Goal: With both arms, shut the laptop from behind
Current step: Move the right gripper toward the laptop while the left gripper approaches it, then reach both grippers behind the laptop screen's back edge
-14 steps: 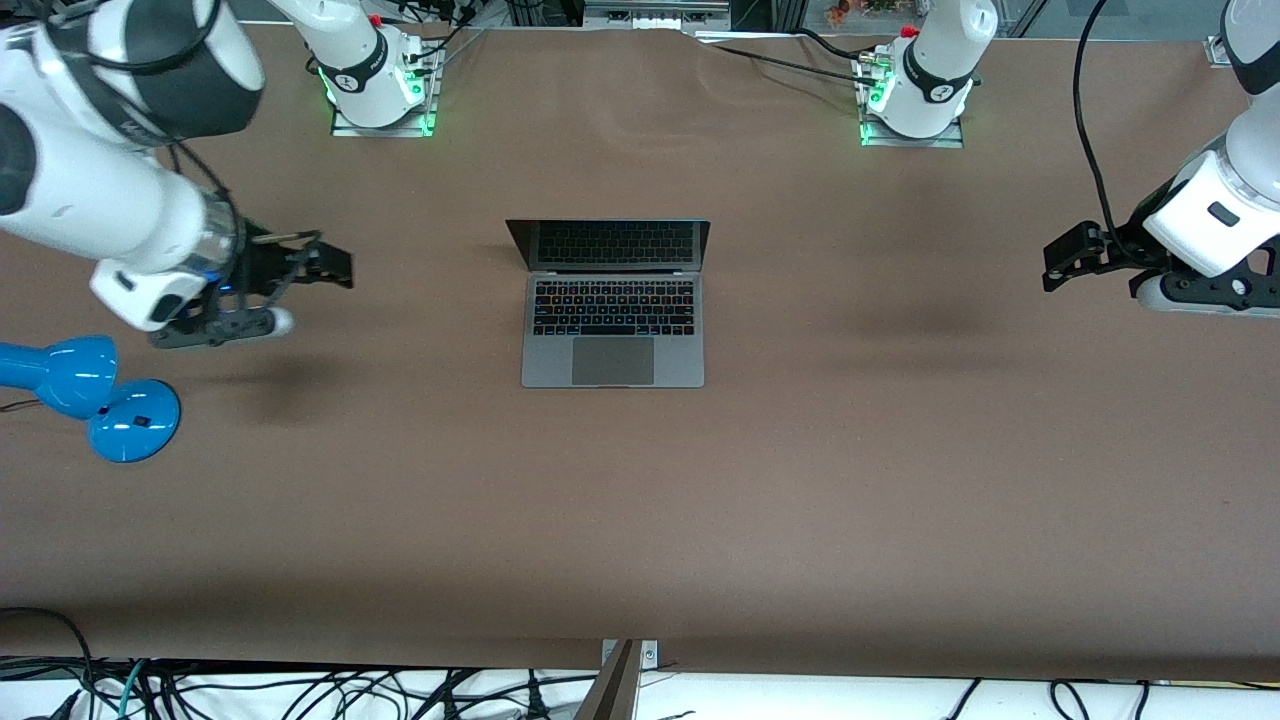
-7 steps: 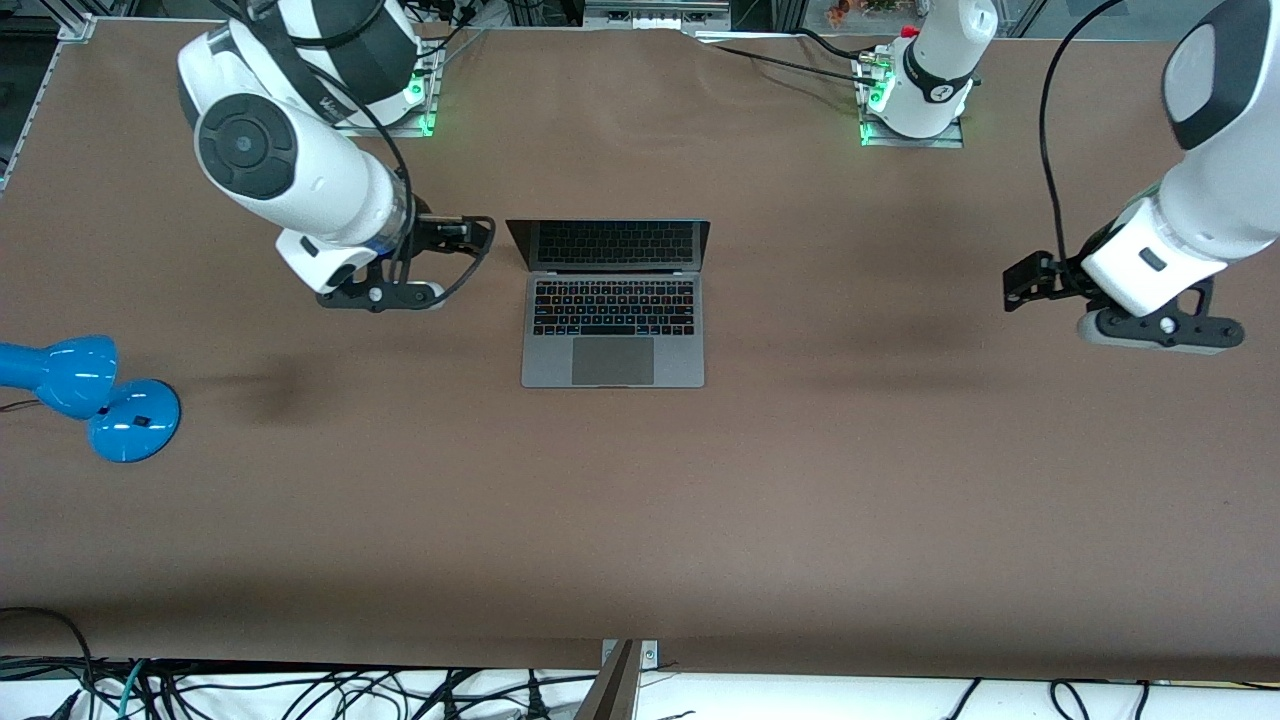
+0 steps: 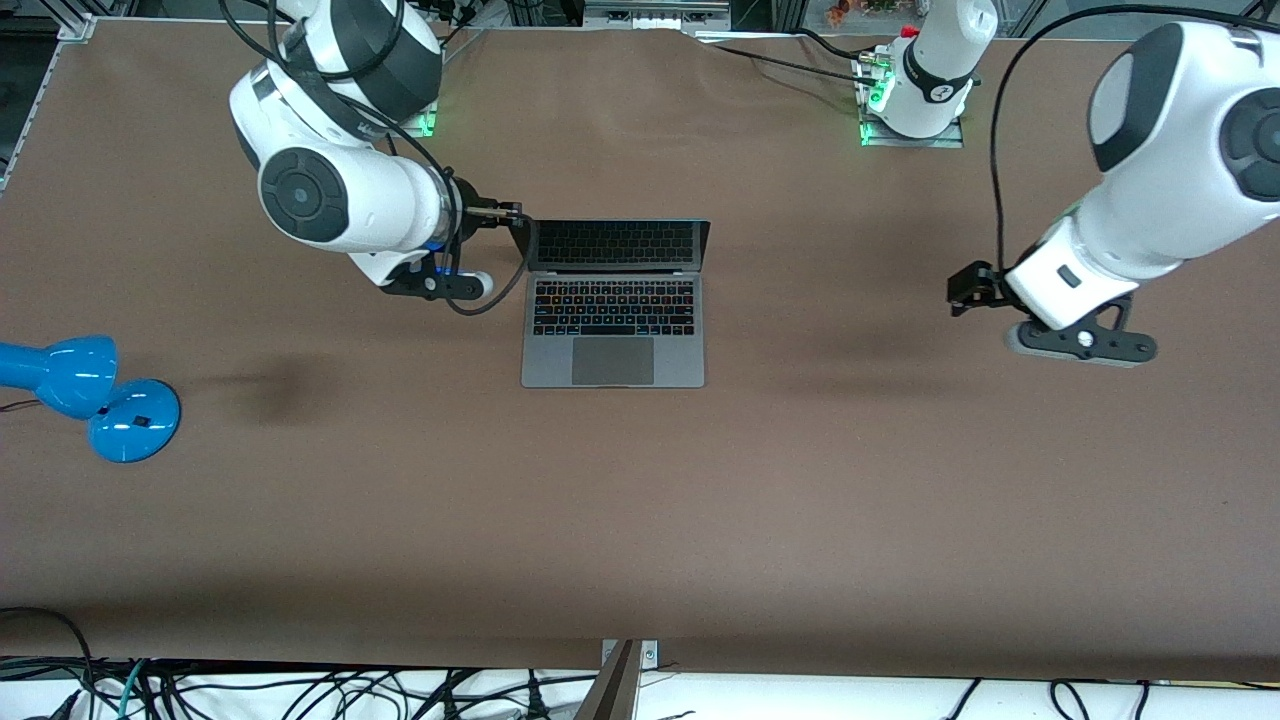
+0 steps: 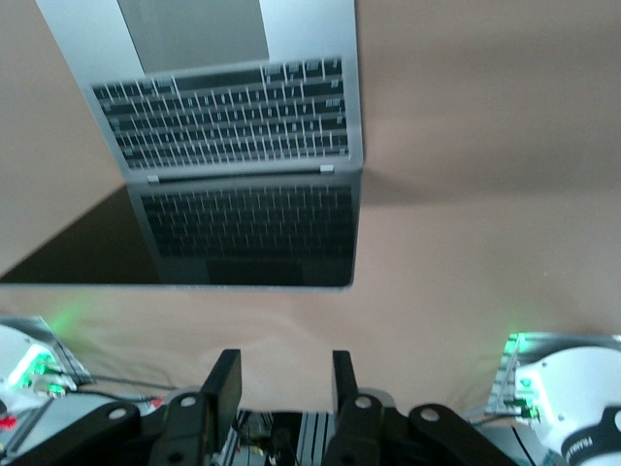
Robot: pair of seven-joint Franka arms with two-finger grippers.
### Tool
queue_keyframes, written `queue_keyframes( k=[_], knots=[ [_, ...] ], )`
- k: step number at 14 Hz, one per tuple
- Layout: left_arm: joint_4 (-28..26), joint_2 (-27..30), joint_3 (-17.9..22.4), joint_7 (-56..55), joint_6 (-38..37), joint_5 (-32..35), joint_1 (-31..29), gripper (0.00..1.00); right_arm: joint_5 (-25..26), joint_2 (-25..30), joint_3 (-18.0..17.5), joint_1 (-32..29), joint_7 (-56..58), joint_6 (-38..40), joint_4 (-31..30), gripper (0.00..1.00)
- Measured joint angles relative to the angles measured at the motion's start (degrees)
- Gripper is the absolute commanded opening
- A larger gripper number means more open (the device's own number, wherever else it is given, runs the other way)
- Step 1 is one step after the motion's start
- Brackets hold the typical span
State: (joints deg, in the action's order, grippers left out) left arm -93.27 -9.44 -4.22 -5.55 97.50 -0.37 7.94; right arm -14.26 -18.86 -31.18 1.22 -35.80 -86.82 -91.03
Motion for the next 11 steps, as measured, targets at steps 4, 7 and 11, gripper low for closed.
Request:
queue_keyframes(
  k=[4, 7, 11],
  knots=[
    [-0.17, -0.74, -5.75, -11.17, -4.1, -3.51, 0.36, 0.56, -1.72, -1.64, -1.58, 0.42, -0.11, 5.13, -0.39, 0.07],
    [-0.44, -2.46, -12.97, -25.75, -7.01, -4.15, 0.5, 0.0, -1.76, -2.55, -2.94, 0.52, -0.15, 5.93, -1.34, 0.05],
    [-0.61, -5.42, -19.4, -34.15, -8.75, -6.84, 0.98, 0.0, -1.76, -4.26, -3.41, 0.69, 0.18, 5.92, -3.81, 0.03]
  ],
)
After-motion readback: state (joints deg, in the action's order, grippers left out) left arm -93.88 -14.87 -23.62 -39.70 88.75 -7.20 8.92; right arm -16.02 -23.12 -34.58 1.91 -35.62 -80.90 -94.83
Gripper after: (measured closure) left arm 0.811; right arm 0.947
